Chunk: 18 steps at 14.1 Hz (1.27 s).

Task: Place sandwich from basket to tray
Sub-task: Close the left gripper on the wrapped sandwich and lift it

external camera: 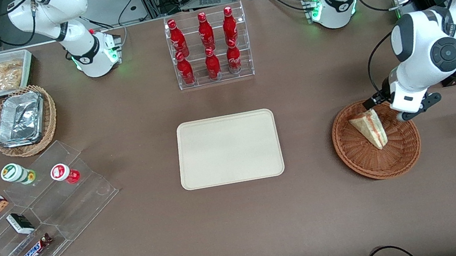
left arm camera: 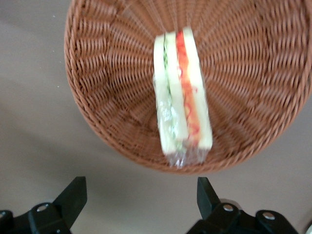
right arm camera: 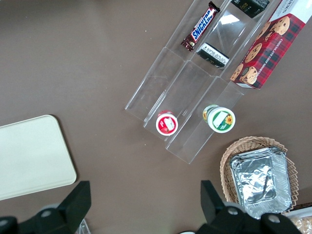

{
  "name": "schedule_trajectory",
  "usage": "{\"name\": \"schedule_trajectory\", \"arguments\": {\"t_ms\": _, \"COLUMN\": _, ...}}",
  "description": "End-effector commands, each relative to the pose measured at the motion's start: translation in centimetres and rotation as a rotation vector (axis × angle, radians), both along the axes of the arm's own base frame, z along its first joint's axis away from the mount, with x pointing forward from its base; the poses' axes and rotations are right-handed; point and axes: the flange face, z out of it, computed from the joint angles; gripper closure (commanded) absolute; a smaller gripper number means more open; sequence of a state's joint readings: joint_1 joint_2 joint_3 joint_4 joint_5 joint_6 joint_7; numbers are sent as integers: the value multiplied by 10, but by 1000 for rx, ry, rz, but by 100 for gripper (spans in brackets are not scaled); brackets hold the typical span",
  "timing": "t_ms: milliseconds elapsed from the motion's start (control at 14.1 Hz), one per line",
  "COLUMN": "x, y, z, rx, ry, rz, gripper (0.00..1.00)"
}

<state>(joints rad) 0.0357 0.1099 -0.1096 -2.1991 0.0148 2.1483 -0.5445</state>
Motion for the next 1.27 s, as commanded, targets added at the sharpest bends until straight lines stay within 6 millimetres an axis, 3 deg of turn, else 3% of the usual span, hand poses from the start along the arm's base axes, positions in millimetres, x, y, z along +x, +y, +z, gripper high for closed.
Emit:
{"name": "schedule_trajectory", "arguments": {"t_ms": 0, "x": 11, "y": -10, "z": -2, "rx": 19, "ry": -52, "rz": 168, "gripper": 0}}
{"name": "schedule_trajectory", "arguments": {"t_ms": 212, "x": 21, "y": -12, "z": -19, "rx": 8, "ry": -95, "rz": 210, "gripper": 0}}
{"name": "schedule_trajectory", "arguments": {"t_ms": 566, "x": 25, "y": -17, "z": -74, "rx": 5, "ry": -67, "rz": 194, "gripper": 0}}
{"name": "schedule_trajectory", "arguments": {"t_ms": 636, "x": 26, "y": -19, "z": -86, "rx": -2, "ry": -82, "rz": 192, "gripper": 4}}
{"name": "schedule_trajectory", "arguments": {"t_ms": 778, "x": 24, "y": -19, "z": -88, "rx": -5, "ry": -86, "rz": 182, "gripper": 66}}
{"name": "schedule_trajectory", "arguments": {"t_ms": 848, "x": 25, "y": -19, "z": -81, "rx": -5, "ry": -91, "rz": 177, "gripper": 84}}
{"name": "schedule_trajectory", "arguments": {"t_ms": 990, "x": 29, "y": -20, "z": -63, "rx": 1, "ry": -87, "rz": 166, "gripper": 89}}
{"name": "schedule_trajectory", "arguments": {"t_ms": 1202, "x": 34, "y": -34, "z": -15, "rx": 12, "ry": -77, "rz": -7, "gripper": 89}}
